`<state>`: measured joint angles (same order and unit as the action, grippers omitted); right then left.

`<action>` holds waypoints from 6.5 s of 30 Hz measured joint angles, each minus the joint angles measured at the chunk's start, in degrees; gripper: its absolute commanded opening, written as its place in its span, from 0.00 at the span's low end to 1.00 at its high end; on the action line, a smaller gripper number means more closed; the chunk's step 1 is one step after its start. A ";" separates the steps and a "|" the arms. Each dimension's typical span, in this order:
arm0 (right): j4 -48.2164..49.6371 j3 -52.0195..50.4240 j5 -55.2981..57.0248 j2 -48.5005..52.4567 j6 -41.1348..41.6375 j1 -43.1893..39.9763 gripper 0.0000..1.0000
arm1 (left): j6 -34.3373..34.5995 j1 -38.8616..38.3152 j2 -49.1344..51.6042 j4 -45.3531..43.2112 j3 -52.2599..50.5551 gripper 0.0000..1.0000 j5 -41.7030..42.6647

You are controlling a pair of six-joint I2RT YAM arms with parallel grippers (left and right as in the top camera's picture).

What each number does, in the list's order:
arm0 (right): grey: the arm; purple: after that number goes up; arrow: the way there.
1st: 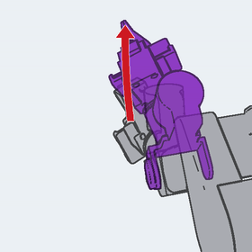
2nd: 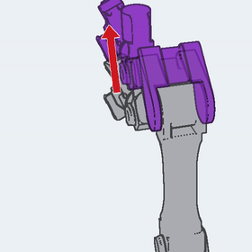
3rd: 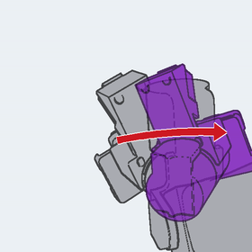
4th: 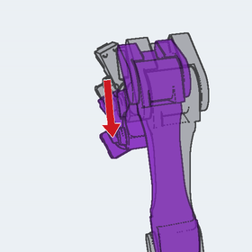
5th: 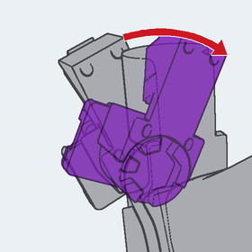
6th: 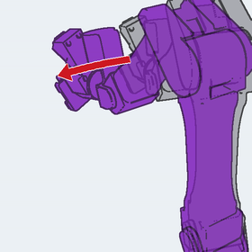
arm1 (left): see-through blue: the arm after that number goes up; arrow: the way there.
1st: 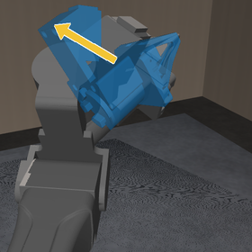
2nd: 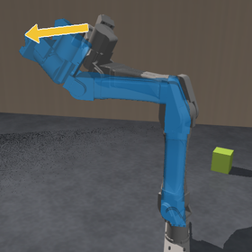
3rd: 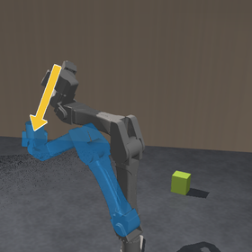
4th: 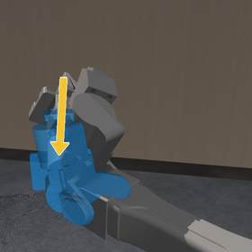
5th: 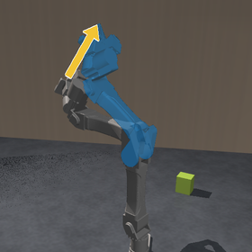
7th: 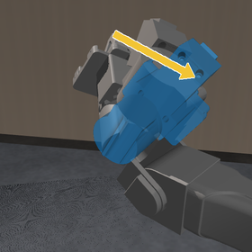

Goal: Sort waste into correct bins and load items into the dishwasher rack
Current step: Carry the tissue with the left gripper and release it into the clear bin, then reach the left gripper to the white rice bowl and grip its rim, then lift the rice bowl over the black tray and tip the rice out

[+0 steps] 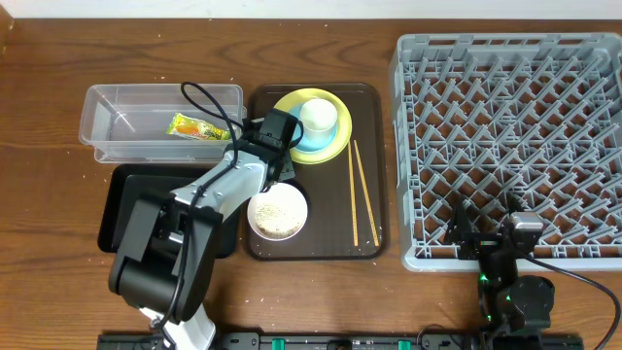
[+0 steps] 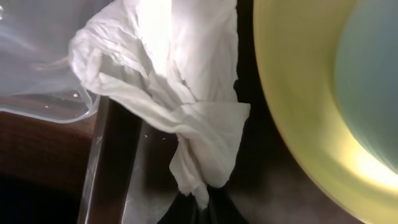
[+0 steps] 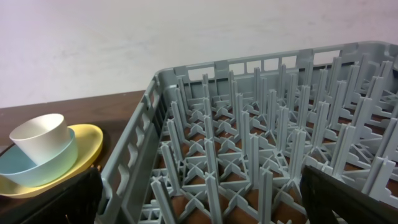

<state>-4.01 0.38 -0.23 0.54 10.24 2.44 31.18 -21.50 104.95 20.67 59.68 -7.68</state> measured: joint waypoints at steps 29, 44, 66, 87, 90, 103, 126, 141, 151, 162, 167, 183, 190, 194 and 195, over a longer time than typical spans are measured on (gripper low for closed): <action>0.00 0.00 0.00 0.00 0.00 0.00 0.99 | -0.15 10.71 -15.96 -7.67 0.15 0.09 -21.03; 0.00 0.00 0.00 0.00 0.00 0.00 0.99 | -1.20 18.47 -11.98 -10.23 0.15 0.46 -6.10; 0.00 0.00 0.02 0.00 0.00 0.00 0.99 | -1.44 -1.09 -31.01 25.00 -1.11 0.45 19.80; 0.00 0.00 0.02 0.00 0.00 0.00 0.99 | -1.44 -17.73 -13.92 10.88 -6.88 0.27 8.70; 0.00 0.00 0.02 -0.02 0.00 0.00 0.99 | -1.44 -17.75 -13.40 10.82 -6.88 0.27 7.61; 0.00 0.00 0.02 0.00 0.00 0.00 0.99 | -1.44 -17.75 -13.40 8.98 -7.19 0.21 6.82; 0.00 0.00 0.02 -0.02 0.00 0.00 0.99 | -0.98 -18.01 -13.16 6.32 -8.98 0.07 4.74; 0.00 0.00 0.00 0.00 0.00 0.00 0.99 | -1.01 -17.99 -14.86 7.04 -8.96 0.06 4.24; 0.00 0.00 0.00 0.00 0.00 0.00 0.99 | -1.01 -17.49 -28.68 9.07 -8.94 0.06 4.74; 0.00 0.00 0.02 0.00 0.00 0.00 0.99 | 3.39 -1.11 -40.70 14.80 -8.81 0.06 6.51; -0.02 0.00 0.00 -0.02 0.00 0.00 0.99 | 1.66 12.24 -41.94 15.74 -8.76 0.06 15.52; 0.00 0.00 0.00 0.00 0.00 0.00 0.99 | -18.27 47.60 -32.22 17.46 -8.83 0.06 65.61; 0.00 0.00 0.02 0.00 0.00 0.00 0.99 | -24.30 54.53 -25.49 17.51 -9.51 0.06 80.63; 0.00 0.00 0.02 0.00 0.00 0.00 0.99 | -26.16 56.35 -22.60 17.88 -9.62 0.06 85.11; 0.00 0.00 0.02 -0.02 0.00 0.00 0.99 | -26.71 56.81 -22.01 17.88 -9.62 0.06 86.40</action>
<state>-4.01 0.38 -0.21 0.51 10.24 2.44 4.47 35.31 82.94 38.54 50.06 78.72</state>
